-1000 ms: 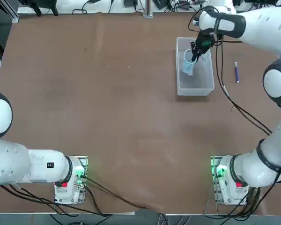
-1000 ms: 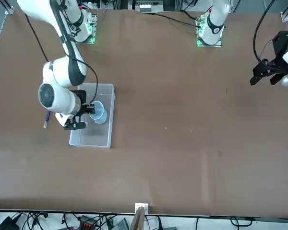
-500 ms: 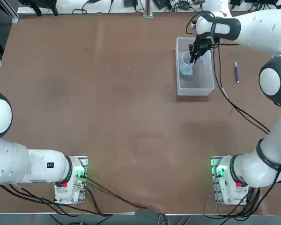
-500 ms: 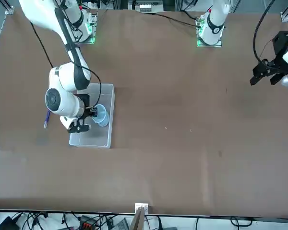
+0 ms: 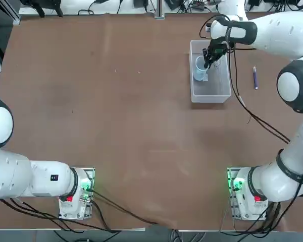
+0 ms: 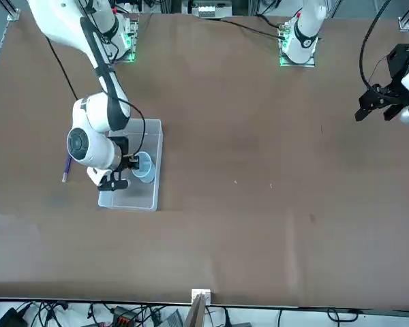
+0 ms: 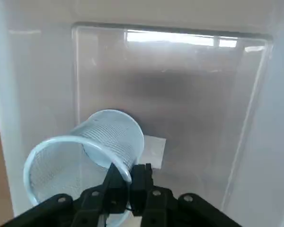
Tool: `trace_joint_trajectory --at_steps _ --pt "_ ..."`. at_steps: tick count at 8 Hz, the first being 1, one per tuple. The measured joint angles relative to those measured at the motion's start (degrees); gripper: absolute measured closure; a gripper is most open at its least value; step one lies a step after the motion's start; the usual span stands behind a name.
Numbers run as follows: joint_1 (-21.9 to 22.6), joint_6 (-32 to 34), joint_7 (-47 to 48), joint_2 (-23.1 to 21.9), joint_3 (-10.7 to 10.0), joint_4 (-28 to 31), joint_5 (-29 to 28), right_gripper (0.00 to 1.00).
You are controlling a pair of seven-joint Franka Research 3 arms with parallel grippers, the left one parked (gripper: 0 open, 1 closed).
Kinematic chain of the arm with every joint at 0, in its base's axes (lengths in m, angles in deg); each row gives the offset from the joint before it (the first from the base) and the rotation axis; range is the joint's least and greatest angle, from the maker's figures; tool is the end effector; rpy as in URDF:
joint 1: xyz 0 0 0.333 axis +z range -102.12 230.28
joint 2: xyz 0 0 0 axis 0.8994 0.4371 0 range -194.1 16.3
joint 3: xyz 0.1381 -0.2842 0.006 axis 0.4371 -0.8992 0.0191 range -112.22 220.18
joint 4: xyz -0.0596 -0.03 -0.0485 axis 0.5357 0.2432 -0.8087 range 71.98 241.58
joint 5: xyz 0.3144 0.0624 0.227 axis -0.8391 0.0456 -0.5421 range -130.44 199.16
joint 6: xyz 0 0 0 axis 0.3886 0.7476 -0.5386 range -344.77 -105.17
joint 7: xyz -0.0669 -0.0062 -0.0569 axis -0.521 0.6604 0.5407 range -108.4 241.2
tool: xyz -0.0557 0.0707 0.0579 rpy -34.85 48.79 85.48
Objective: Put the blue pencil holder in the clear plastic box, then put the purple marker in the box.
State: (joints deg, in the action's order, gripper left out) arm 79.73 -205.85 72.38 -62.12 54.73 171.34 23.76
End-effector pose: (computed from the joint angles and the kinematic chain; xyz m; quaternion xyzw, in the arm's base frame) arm 0.6013 0.1833 0.2609 -0.9949 -0.0314 0.0738 0.0612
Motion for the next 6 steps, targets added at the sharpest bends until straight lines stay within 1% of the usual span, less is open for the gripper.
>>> trace_joint_trajectory --at_steps 6 --pt "0.2 -0.7 0.0 0.5 0.0 -0.2 0.0 0.93"
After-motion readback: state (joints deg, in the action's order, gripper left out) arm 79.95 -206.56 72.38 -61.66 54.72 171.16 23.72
